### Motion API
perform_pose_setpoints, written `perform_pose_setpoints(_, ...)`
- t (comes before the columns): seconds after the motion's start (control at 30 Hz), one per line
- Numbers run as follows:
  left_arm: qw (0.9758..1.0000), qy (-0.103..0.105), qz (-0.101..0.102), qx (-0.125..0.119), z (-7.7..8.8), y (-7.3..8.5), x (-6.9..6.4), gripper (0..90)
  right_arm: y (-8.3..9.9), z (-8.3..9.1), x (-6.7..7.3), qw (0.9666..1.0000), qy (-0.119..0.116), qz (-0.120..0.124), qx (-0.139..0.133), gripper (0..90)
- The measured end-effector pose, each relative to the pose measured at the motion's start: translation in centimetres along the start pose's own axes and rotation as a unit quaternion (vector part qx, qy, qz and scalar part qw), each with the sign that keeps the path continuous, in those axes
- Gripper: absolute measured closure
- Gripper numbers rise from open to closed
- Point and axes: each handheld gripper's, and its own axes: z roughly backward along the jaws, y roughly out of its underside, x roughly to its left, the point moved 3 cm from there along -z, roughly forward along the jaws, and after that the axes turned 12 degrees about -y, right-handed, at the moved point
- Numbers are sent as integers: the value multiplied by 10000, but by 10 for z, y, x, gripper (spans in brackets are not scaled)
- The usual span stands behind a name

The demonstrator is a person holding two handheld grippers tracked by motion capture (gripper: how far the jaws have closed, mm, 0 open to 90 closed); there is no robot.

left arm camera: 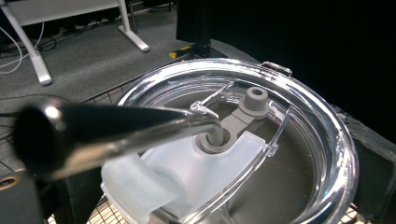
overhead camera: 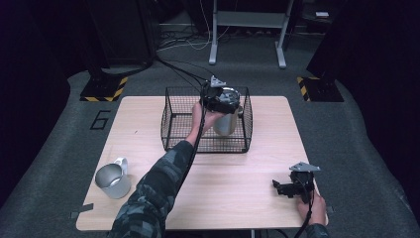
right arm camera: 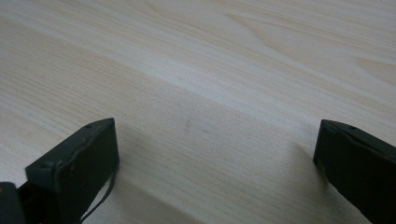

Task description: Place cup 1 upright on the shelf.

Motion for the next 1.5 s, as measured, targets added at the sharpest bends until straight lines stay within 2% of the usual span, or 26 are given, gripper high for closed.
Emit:
perform_pose_setpoints(0.87,9993,60,34,357,-28,15,-16,40,0,0,0,10000,-21,3,14,0)
perform_pose_setpoints(1.0,9986,118,-74,513,-32,18,-17,39,0,0,0,10000,-16,-6,1,0)
perform_pose_setpoints(1.2,9979,182,-70,617,-37,23,-15,39,0,0,0,10000,-28,-20,35,0)
perform_pose_setpoints(1.5,9978,240,-272,558,-35,25,-22,39,0,1,0,10000,-27,-16,41,0)
